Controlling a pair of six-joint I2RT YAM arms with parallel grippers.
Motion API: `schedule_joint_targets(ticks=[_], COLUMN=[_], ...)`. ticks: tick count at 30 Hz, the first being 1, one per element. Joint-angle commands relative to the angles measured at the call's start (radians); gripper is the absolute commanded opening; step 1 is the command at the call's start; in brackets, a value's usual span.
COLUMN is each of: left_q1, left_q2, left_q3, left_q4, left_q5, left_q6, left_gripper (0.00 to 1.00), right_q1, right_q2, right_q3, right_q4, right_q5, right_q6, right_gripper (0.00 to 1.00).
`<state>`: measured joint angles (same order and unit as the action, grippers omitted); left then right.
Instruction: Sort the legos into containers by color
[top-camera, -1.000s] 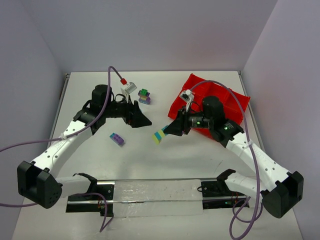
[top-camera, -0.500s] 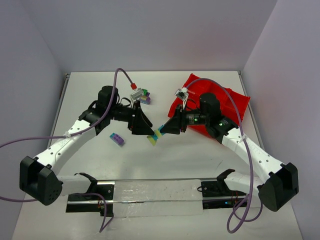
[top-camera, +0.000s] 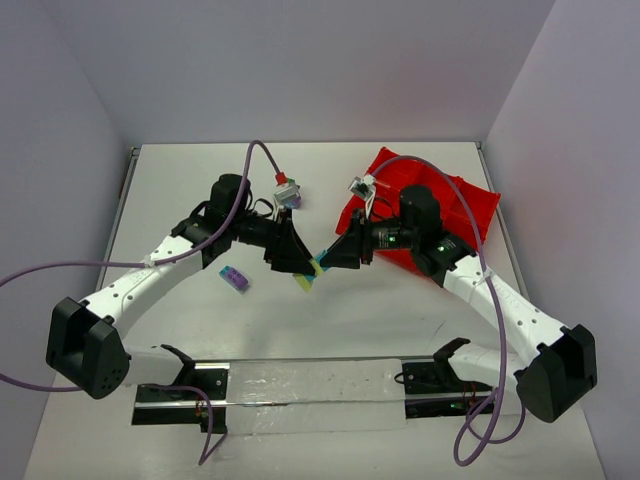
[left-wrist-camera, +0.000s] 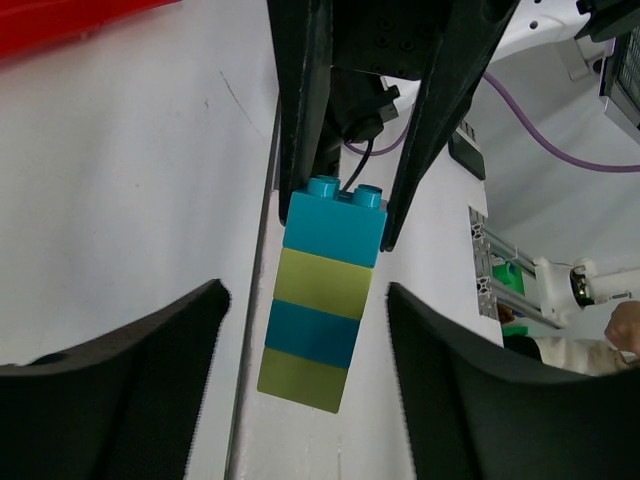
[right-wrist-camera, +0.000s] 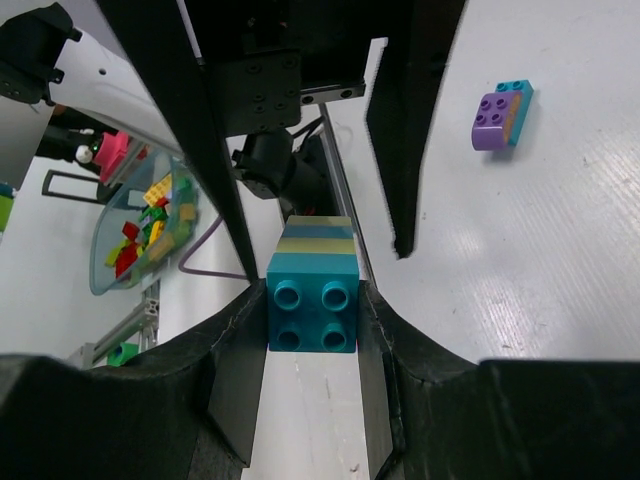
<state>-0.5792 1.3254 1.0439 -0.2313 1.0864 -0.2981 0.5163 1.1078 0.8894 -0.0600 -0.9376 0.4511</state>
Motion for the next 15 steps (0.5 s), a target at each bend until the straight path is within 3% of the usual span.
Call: schedule_joint_targets(ticks=[1,9,10,15], left_q1=[-0.008,-0.010,-0.010,-0.008], left_q2=[-0.002,-0.001,0.000,-0.009], left_q3=[0.021,0.013,0.013,0.004], left_q4=[0.060,0.099,0.093,0.046], left_q5=[0.049,0.067,0.066,-0.017], left_q6=[0.018,-0.009,-0.007,0.013], left_gripper=[0.66,0.04,0.00,0.00], right_q1=[-0.007,-0.008,-0.009,-0.044], right_q2=[0.010,0.019,0.018,0.002], right_q3=[0.023,0.032,0.034,0.067], right_q4=[0.043,0.002,-0.003,-0.124], right_q5=[-0.023,0.005,0.010,0.109], right_q6=[-0.011,-0.035,-0.037,-0.098], right_gripper=[0.00,0.00,0.00,0.00])
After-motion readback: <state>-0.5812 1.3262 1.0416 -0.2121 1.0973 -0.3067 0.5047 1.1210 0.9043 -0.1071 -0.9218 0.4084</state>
